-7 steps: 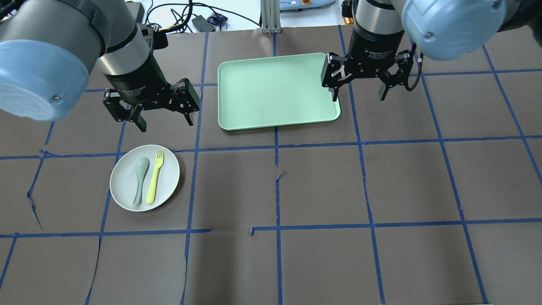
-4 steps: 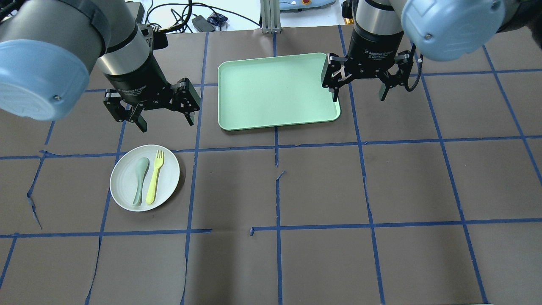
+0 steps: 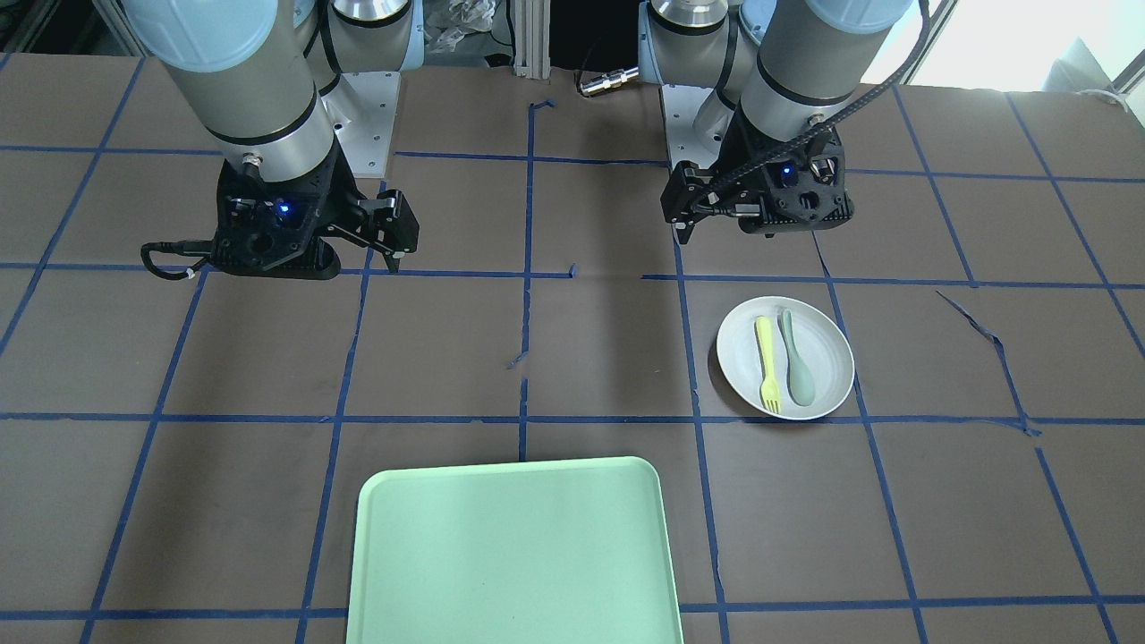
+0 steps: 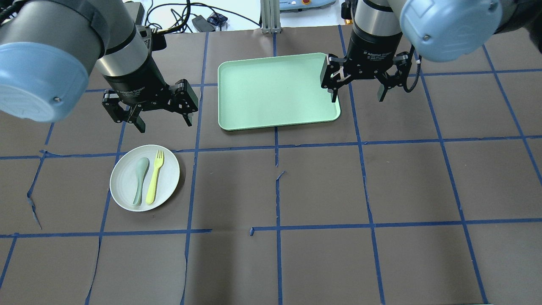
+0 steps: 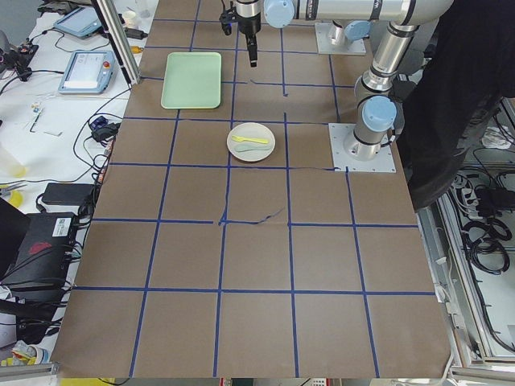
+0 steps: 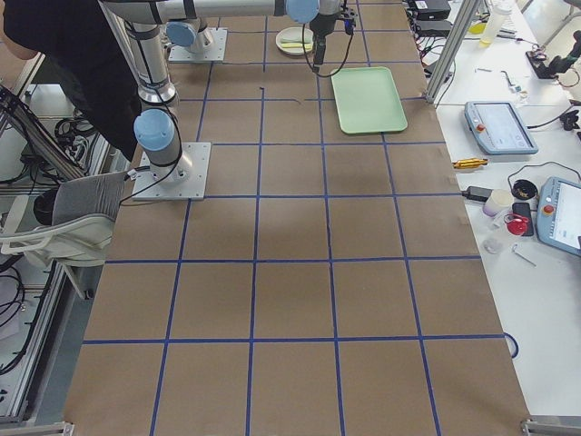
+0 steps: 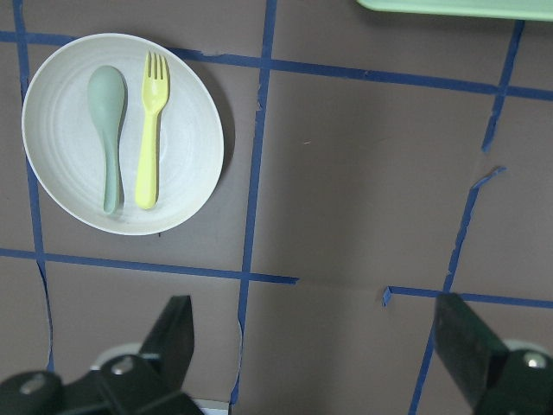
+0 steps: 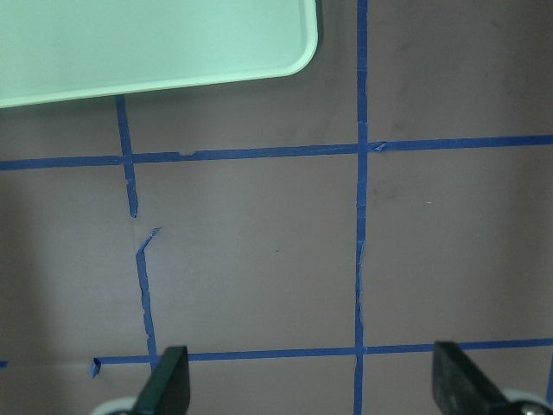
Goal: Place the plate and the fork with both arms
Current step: 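Lower the left gripper to the rim of the white plate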
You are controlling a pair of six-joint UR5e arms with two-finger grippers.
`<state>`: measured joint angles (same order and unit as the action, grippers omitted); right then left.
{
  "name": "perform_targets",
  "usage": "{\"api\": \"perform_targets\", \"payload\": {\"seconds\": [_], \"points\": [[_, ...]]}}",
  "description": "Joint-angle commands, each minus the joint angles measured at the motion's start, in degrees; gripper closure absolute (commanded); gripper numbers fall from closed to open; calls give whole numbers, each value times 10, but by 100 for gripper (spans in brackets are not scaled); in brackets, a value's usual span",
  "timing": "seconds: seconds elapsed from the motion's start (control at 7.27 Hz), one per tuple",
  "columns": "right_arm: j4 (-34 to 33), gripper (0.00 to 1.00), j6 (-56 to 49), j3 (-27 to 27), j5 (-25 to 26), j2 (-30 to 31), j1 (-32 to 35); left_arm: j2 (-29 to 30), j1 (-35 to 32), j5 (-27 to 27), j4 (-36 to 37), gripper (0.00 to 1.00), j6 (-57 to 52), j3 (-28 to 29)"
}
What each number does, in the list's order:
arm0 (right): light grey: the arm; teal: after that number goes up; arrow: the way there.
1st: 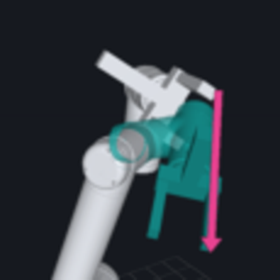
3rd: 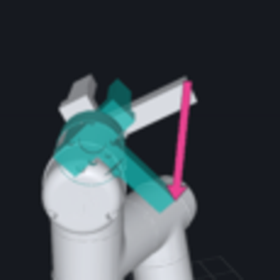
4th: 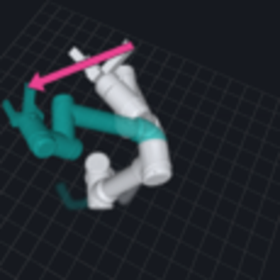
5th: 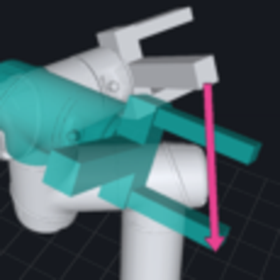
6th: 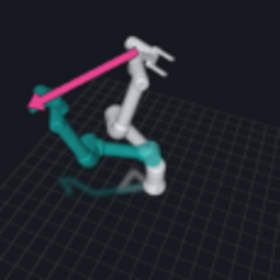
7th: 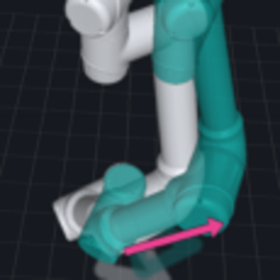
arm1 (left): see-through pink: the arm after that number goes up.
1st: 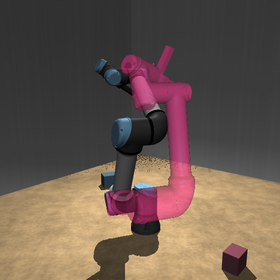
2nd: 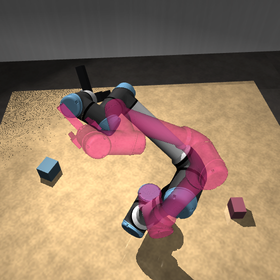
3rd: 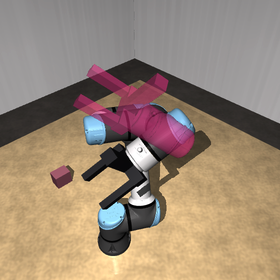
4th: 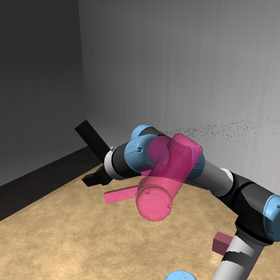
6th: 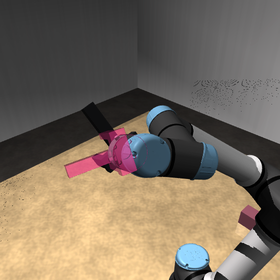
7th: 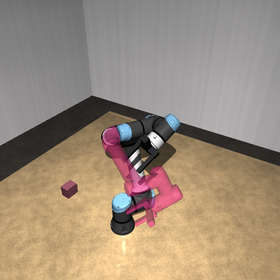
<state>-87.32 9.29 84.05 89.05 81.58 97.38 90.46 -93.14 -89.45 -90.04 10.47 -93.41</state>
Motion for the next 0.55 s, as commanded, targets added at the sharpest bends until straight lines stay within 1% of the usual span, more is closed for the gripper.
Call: {"api": "perform_targets", "payload": {"seconds": [0.0, 0.14, 0.28, 0.41], "points": [[0, 0, 0, 2, -3, -4, 0, 3, 109, 6, 30, 0, -105, -36], [2, 0, 1, 2, -2, -4, 0, 5, 171, 8, 64, 0, -177, -63], [3, 0, 0, 2, -1, -4, 0, 7, 207, 9, 104, 0, -192, -93], [1, 0, 0, 3, -3, -4, 0, 17, 233, 22, 162, 0, -221, -135]]}}
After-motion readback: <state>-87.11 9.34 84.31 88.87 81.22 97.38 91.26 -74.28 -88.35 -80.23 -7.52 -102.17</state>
